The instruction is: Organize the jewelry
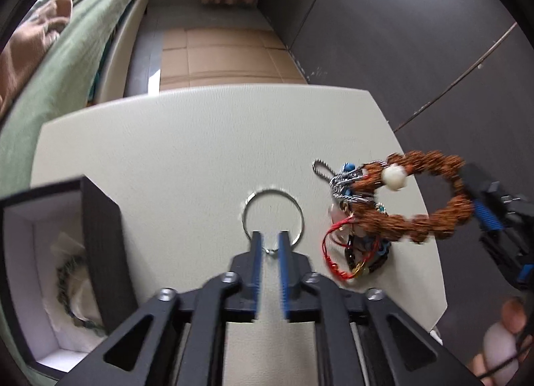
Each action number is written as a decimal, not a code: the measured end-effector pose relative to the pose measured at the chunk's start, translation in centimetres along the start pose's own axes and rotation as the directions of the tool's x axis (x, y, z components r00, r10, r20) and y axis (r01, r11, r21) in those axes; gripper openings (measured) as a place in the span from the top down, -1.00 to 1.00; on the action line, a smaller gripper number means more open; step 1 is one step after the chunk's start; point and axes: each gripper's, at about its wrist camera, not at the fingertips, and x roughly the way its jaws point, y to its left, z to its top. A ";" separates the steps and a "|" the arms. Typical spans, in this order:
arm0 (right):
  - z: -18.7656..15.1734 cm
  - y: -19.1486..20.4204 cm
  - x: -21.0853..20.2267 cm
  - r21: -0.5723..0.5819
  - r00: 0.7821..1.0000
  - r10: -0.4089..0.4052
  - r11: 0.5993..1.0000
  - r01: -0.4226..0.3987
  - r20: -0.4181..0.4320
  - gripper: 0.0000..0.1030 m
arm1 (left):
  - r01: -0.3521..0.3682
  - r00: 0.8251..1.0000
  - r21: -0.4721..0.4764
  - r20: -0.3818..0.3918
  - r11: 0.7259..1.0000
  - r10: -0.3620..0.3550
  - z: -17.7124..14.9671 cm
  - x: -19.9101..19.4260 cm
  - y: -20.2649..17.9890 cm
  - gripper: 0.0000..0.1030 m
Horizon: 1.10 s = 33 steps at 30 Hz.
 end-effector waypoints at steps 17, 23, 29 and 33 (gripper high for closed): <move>-0.7 -1.1 -2.0 -0.018 0.995 -0.099 0.995 0.099 -0.022 0.59 | -0.168 0.985 0.018 0.039 0.986 0.168 -1.3 1.7 -1.5 0.22; -0.7 -3.1 -0.9 -0.019 0.969 -0.236 0.972 0.235 -0.074 0.59 | -0.192 0.981 -0.016 0.030 0.981 0.192 -1.6 0.9 0.3 0.50; -1.4 -3.7 0.0 -0.026 0.960 -0.233 0.972 0.232 -0.156 0.58 | -0.165 0.985 -0.091 0.041 0.982 0.169 -1.3 -0.3 2.4 0.50; -2.0 -4.1 0.8 -0.022 0.957 -0.224 0.974 0.223 -0.184 0.58 | -0.131 0.988 -0.118 0.073 0.984 0.140 -1.2 -1.1 2.4 0.50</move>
